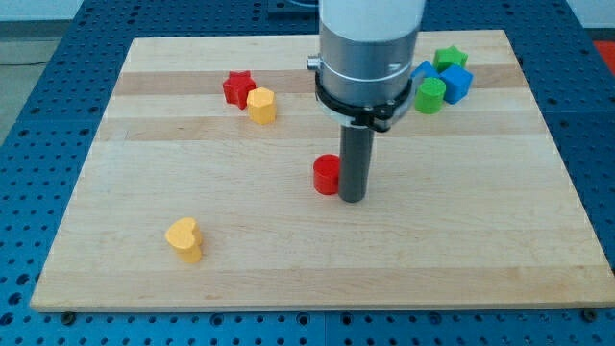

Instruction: Push the red circle into the hexagon

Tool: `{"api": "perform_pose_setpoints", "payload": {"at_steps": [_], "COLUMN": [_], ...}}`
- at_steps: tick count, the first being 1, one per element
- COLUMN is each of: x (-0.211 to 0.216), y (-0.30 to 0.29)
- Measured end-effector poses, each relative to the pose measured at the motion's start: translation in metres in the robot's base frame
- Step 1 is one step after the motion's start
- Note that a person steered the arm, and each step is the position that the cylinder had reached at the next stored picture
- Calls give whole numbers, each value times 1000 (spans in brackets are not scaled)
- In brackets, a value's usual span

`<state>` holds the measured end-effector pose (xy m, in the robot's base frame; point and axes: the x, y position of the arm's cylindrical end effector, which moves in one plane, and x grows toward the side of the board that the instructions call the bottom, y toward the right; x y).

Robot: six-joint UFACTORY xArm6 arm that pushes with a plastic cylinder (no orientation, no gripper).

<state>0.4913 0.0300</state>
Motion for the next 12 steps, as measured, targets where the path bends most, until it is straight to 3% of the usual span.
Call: {"api": "perform_pose_setpoints", "payload": {"at_steps": [7, 8, 10, 12], "x": [-86, -78, -4, 103], "y": [-124, -137, -113, -111]}}
